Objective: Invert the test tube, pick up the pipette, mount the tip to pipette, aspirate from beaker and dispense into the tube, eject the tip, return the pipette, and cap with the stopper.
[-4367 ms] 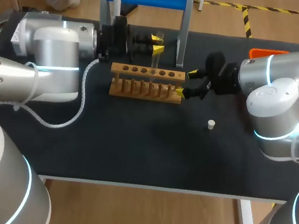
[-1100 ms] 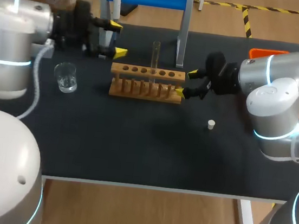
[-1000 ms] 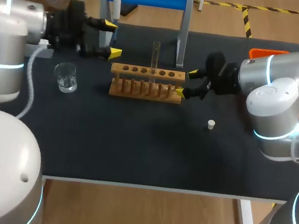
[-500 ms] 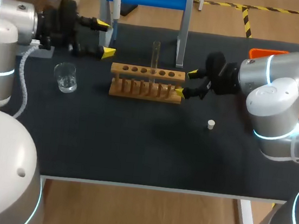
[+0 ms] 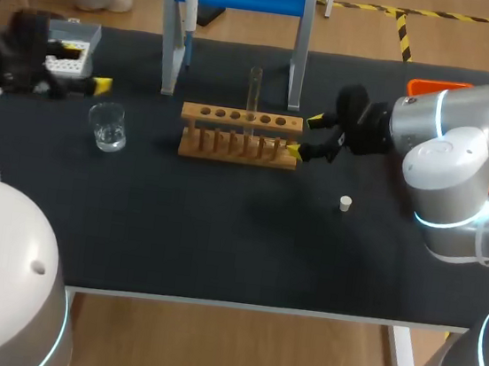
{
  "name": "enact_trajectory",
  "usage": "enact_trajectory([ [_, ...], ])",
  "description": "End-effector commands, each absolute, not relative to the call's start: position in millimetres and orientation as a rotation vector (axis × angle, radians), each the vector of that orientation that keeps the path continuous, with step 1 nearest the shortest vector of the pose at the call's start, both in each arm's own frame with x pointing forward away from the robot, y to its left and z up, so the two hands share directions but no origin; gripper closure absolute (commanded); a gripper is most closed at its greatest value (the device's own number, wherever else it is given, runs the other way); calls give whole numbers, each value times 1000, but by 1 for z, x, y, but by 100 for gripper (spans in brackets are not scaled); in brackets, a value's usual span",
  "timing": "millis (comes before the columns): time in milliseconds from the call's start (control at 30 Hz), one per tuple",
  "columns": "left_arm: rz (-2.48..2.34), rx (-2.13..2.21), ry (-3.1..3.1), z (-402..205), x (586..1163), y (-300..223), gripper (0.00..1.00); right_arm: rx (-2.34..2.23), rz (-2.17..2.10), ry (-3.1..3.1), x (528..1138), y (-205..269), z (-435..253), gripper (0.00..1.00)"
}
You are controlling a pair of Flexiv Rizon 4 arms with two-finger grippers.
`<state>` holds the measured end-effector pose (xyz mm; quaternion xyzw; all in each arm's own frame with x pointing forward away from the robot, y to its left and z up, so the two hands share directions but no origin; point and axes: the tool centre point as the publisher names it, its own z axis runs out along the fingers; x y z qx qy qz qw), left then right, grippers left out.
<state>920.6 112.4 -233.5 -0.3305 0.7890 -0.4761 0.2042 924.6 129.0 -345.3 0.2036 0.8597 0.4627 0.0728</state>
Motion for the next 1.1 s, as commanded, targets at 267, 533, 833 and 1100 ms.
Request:
enact_trajectory([
  [267, -1121, -1288, 1890, -246, 878, 204, 0, 611, 1390, 2583, 924, 128, -345, 0],
  [533, -1002, -1387, 1788, -251, 878, 222, 0, 611, 1390, 2583, 924, 128, -345, 0],
  [833, -1002, -1387, 1788, -251, 878, 222, 0, 611, 1390, 2583, 924, 128, -345, 0],
  [1100, -1002, -1387, 1788, -251, 878, 222, 0, 611, 1390, 2583, 924, 128, -345, 0],
])
